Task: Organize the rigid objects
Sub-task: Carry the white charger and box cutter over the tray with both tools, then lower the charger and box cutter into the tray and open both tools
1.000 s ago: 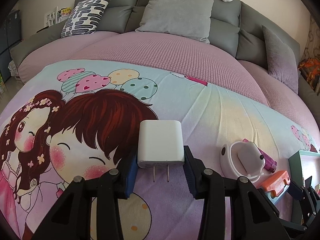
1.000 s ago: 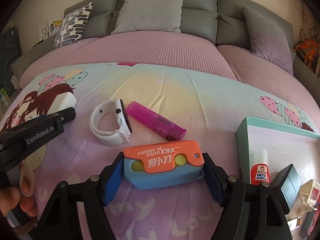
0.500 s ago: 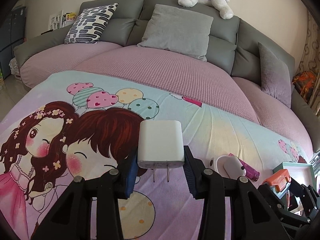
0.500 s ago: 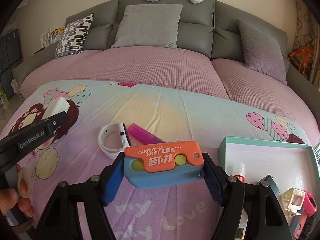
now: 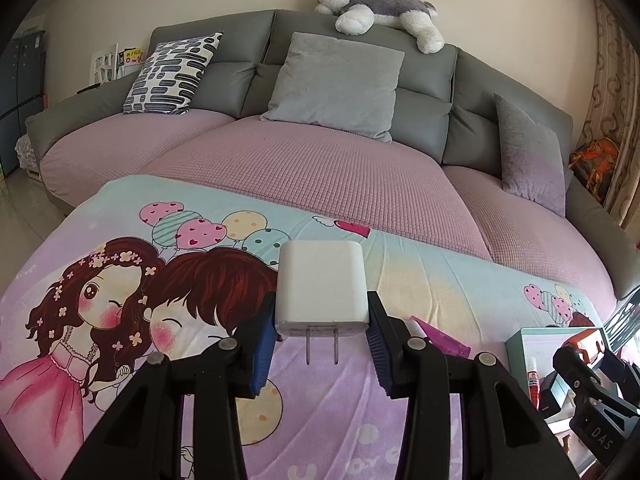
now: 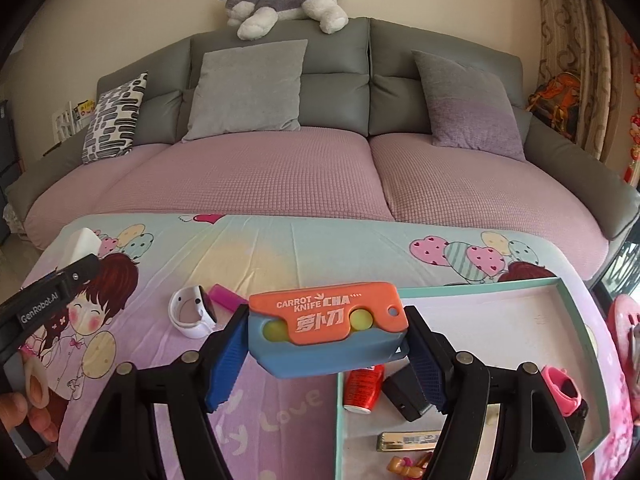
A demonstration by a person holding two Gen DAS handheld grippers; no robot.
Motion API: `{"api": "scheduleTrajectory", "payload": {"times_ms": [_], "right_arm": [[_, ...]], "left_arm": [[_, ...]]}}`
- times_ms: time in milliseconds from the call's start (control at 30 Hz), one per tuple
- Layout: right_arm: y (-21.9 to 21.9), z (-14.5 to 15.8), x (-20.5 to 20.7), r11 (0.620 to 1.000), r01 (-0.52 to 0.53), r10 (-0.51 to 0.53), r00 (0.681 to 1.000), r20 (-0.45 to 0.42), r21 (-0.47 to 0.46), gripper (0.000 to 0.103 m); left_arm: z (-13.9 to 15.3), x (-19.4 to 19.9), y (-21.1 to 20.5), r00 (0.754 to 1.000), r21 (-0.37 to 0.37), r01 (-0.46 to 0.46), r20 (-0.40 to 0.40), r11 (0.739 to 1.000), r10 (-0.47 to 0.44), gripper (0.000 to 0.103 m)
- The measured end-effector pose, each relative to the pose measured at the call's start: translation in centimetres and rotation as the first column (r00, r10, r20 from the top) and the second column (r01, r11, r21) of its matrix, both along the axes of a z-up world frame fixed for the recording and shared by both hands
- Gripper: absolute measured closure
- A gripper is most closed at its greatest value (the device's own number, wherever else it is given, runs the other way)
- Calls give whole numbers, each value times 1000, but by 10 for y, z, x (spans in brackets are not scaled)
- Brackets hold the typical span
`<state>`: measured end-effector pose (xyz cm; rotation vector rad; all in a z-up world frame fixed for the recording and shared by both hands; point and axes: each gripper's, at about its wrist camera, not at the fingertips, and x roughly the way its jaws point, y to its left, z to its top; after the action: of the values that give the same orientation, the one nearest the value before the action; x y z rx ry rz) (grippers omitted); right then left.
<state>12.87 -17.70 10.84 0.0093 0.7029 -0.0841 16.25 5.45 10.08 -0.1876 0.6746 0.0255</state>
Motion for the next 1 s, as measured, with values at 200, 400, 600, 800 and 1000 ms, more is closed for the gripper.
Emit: {"api": "scheduleTrajectory", "payload": {"times_ms": [200, 400, 600, 800, 1000], "right_arm": [[-36, 3, -8, 996, 84, -84, 996, -8, 31, 27], [-76, 0, -9, 984, 175, -175, 985, -10, 20, 27], [-117, 1, -14, 964, 262, -262, 965, -2, 43, 27], [-140, -2, -14, 947, 320, -320, 947, -4, 24, 27], [-158, -7, -15, 923, 385, -385, 923, -15, -9, 27]], "left_arm": [[19, -6, -37, 997, 28, 74, 25, 997, -74, 59], [26, -6, -89, 983, 31, 179, 30, 983, -179, 59], [22, -6, -135, 961, 55, 273, 18, 960, -274, 59], [12, -2, -175, 935, 72, 353, -11, 933, -354, 59], [1, -3, -213, 904, 71, 427, -36, 901, -426, 59]]}}
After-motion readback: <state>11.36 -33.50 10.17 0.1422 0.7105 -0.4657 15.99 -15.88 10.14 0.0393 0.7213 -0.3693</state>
